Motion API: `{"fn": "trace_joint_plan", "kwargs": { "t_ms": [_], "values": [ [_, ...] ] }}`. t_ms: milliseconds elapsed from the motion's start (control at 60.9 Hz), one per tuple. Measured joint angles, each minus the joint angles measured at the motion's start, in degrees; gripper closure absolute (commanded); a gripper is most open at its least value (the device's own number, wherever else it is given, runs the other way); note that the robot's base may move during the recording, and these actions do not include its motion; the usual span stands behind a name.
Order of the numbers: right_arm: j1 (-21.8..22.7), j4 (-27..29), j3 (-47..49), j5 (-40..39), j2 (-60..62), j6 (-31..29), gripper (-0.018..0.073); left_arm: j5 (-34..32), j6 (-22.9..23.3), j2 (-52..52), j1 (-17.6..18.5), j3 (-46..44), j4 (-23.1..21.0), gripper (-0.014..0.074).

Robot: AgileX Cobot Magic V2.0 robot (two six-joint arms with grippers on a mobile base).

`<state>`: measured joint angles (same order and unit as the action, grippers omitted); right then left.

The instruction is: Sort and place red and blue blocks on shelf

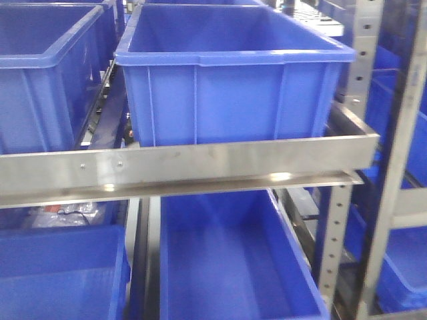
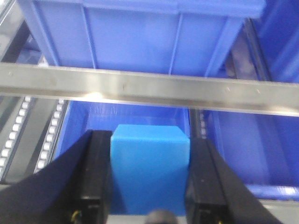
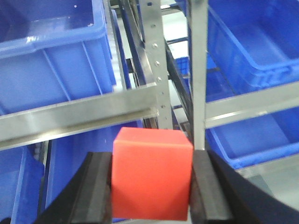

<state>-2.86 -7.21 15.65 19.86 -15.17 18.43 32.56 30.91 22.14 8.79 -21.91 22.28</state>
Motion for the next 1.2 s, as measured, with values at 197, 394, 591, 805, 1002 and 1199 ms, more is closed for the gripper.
{"fn": "trace_joint_plan", "kwargs": {
  "t_ms": [197, 394, 591, 805, 1002, 1199],
  "values": [
    [0.0, 0.0, 0.0, 0.0, 0.0, 0.0, 0.0507, 0.0, 0.0, 0.0, 0.0, 0.0, 0.0, 0.0474],
    [0.0, 0.0, 0.0, 0.0, 0.0, 0.0, 0.0507, 0.0, 0.0, 0.0, 0.0, 0.0, 0.0, 0.0474],
    [0.0, 0.0, 0.0, 0.0, 0.0, 0.0, 0.0507, 0.0, 0.0, 0.0, 0.0, 0.0, 0.0, 0.0474],
    [0.0, 0.0, 0.0, 0.0, 0.0, 0.0, 0.0507, 0.0, 0.0, 0.0, 0.0, 0.0, 0.0, 0.0474],
    [0.0, 0.0, 0.0, 0.0, 0.0, 0.0, 0.0507, 0.0, 0.0, 0.0, 0.0, 0.0, 0.0, 0.0474],
    [0.0, 0.0, 0.0, 0.0, 0.0, 0.0, 0.0507, 0.0, 0.0, 0.0, 0.0, 0.0, 0.0, 0.0474]
  ]
}}
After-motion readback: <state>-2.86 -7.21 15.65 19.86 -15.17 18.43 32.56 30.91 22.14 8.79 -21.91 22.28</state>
